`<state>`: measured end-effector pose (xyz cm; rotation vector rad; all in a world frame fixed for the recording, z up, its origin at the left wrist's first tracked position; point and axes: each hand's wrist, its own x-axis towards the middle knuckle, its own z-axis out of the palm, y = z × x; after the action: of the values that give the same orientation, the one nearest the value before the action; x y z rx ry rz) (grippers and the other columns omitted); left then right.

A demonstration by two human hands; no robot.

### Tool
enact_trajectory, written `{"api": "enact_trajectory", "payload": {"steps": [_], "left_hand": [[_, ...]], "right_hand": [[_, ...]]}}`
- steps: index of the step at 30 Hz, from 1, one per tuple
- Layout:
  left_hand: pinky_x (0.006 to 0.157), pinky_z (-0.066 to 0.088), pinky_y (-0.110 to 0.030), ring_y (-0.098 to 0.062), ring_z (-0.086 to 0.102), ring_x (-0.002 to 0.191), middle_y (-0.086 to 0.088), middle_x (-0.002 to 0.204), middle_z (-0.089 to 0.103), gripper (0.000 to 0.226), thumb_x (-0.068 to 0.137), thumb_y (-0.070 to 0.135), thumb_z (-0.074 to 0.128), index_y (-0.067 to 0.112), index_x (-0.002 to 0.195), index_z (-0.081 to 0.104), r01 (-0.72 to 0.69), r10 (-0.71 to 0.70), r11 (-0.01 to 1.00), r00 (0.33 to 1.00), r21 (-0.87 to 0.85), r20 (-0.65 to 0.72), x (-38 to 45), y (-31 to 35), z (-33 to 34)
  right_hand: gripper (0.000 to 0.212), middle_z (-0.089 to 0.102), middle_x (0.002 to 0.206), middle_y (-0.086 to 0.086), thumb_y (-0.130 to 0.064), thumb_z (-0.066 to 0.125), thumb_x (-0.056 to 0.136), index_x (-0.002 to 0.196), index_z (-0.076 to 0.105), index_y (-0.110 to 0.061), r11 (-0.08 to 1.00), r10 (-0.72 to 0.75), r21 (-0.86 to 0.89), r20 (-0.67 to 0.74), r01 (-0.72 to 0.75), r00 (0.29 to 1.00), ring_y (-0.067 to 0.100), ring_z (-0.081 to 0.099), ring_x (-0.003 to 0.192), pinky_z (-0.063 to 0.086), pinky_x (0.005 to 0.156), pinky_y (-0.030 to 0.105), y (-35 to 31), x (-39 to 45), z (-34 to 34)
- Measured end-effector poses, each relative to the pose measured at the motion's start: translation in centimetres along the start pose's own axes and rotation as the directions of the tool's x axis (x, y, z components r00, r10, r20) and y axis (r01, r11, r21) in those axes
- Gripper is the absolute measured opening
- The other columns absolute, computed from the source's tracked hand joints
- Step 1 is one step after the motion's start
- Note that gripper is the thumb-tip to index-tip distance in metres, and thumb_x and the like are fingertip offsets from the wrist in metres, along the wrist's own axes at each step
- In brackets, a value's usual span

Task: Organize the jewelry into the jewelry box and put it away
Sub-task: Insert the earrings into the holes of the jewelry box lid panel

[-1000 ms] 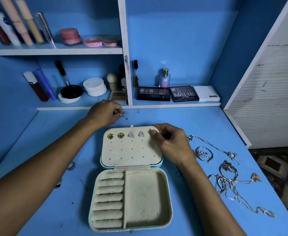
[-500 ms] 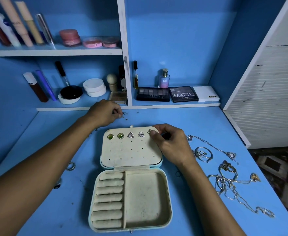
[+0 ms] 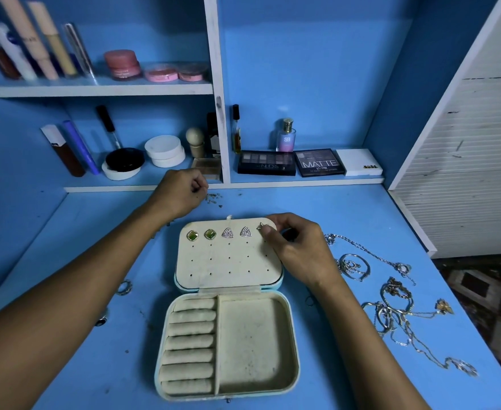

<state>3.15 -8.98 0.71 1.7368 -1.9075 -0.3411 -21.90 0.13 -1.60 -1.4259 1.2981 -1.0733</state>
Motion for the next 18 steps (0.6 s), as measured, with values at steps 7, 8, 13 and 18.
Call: {"api": "enact_trajectory", "payload": {"steps": [7,8,13,18], "left_hand": [[0.064,0.042,-0.014,-0.012,0.058,0.073,-0.004,0.081,0.068,0.009,0.08,0.004,0.072,0.011,0.085,0.07,0.04,-0.041,0.998,0.999,-0.056,-0.01,-0.7,0.9,-0.9],[0.064,0.042,-0.014,-0.012,0.058,0.073,-0.004,0.082,0.069,0.009,0.08,0.004,0.073,0.011,0.086,0.071,0.038,-0.039,0.998,0.999,-0.052,-0.011,-0.7,1.0,-1.2],[0.066,0.044,-0.011,0.0,0.057,0.07,0.0,0.081,0.068,0.012,0.081,0.006,0.071,0.014,0.09,0.074,0.036,-0.037,0.997,0.999,-0.069,-0.021,-1.1,1.6,-2.6],[0.065,0.042,0.001,0.002,0.06,0.072,0.01,0.079,0.068,0.014,0.084,0.006,0.071,0.017,0.091,0.076,0.069,-0.075,0.986,0.997,-0.151,-0.036,-1.9,2.3,-3.3]], "right_hand": [[0.006,0.062,0.073,-0.008,-0.022,0.071,0.092,0.097,0.071,-0.025,0.994,-0.036,0.102,-0.006,0.036,0.999,0.005,0.056,0.067,0.046,0.063,0.013,-1.0,-0.6,0.1],[0.007,0.06,0.068,-0.011,-0.021,0.071,0.092,0.098,0.071,-0.024,0.992,-0.032,0.125,-0.006,0.032,0.999,0.005,0.055,0.064,0.045,0.061,0.013,-1.1,-0.6,0.1],[0.01,0.056,0.06,-0.012,-0.02,0.07,0.092,0.102,0.069,-0.022,0.983,-0.025,0.182,-0.001,0.025,1.0,0.008,0.05,0.059,0.041,0.059,0.019,-1.4,-0.9,0.1],[0.01,0.055,0.06,-0.01,-0.018,0.07,0.093,0.102,0.068,-0.022,0.98,-0.075,0.186,0.015,0.071,0.997,0.011,0.048,0.06,0.04,0.061,0.022,-2.3,-1.6,-0.4]]}}
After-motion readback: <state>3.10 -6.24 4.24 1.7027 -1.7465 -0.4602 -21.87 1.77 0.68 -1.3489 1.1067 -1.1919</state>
